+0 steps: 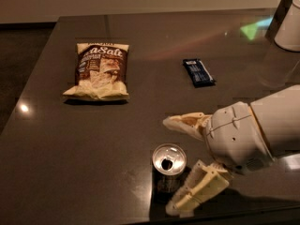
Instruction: Knock redbull can over
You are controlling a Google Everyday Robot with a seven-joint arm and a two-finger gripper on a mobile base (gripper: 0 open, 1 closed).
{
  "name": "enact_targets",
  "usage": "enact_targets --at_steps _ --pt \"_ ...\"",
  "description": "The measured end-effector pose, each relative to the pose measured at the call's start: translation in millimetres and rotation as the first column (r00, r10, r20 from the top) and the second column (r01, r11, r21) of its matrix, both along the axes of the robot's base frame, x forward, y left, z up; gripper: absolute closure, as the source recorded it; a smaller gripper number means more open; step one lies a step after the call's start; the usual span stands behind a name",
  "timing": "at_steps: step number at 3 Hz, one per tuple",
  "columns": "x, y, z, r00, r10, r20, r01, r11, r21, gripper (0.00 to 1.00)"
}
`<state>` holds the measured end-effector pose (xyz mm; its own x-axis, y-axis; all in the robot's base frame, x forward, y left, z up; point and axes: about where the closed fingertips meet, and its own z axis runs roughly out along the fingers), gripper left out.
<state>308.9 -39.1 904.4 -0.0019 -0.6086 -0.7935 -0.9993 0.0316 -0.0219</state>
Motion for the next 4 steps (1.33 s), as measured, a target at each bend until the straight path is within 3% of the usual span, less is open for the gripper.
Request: enact_targets --at_steps 2,3,4 --pt "10 3 9 0.9999 -0.014 -0.005 0.015 1.0 0.011 0.63" --pt "35 -1 28 0.9986 -0.042 0.032 0.043 0.997 -0.057 0.86" --pt "70 -5 49 0.996 -0.061 0.066 0.072 0.981 -0.18 1.0"
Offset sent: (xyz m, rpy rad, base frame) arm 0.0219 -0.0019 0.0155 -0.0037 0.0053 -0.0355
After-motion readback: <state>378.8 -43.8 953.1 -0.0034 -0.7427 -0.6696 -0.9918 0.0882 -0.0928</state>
